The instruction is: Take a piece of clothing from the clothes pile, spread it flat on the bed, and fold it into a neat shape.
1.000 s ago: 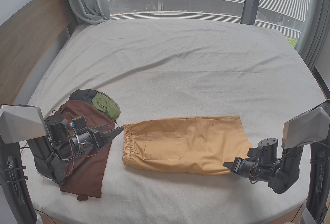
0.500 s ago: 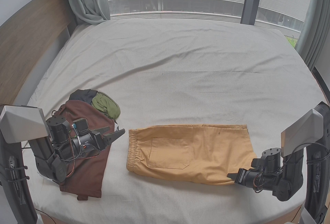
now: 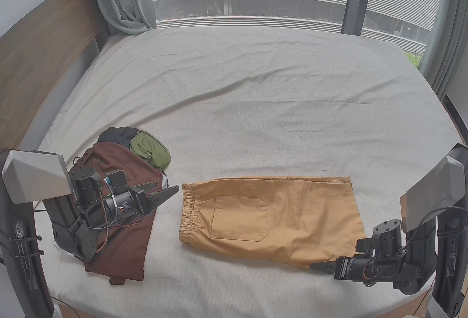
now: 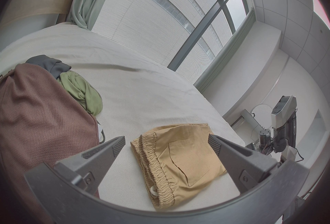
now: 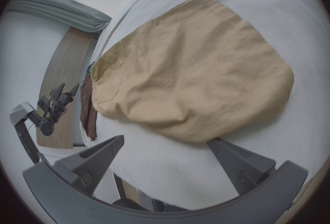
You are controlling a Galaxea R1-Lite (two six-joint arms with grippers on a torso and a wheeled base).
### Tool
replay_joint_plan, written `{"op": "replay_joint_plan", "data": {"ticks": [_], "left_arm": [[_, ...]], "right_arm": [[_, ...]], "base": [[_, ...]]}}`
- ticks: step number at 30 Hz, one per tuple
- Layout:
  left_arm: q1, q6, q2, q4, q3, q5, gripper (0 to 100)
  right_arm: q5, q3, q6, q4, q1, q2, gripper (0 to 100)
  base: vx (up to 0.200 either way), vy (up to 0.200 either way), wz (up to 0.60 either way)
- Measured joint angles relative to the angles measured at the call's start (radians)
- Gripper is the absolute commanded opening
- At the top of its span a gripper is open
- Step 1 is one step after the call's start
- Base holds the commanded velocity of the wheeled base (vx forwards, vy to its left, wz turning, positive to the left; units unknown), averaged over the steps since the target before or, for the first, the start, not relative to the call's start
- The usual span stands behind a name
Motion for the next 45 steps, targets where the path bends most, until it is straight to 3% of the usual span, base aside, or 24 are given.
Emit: {"op": "replay_joint_plan", "data": {"ticks": [8, 14, 20, 32, 45], "left_arm": [[-0.003, 0.008, 0.014, 0.000, -0.003, 0.000, 100], [-0.005, 0.008, 0.018, 0.000, -0.001, 0.000, 100], [-0.009, 0.009, 0.018, 0.000, 0.002, 0.000, 100], [-0.040, -0.008, 0.039, 0.000, 0.030, 0.000, 100], [-0.065, -0.100, 0.139, 0.000, 0.021, 0.011, 100]], "right_arm": [[0.023, 0.006, 0.006, -0.001, 0.113, -0.059, 100], [0.054, -0.005, 0.007, -0.001, 0.137, -0.160, 100], [0.089, -0.076, 0.019, -0.001, 0.077, -0.295, 100], [0.181, -0.152, 0.031, -0.001, -0.137, -0.407, 100], [0.183, -0.159, 0.031, -0.001, -0.159, -0.420, 100]], "base": [[0.000, 0.000, 0.00], [0.000, 0.000, 0.00], [0.000, 0.000, 0.00], [0.000, 0.000, 0.00], [0.000, 0.000, 0.00]]}}
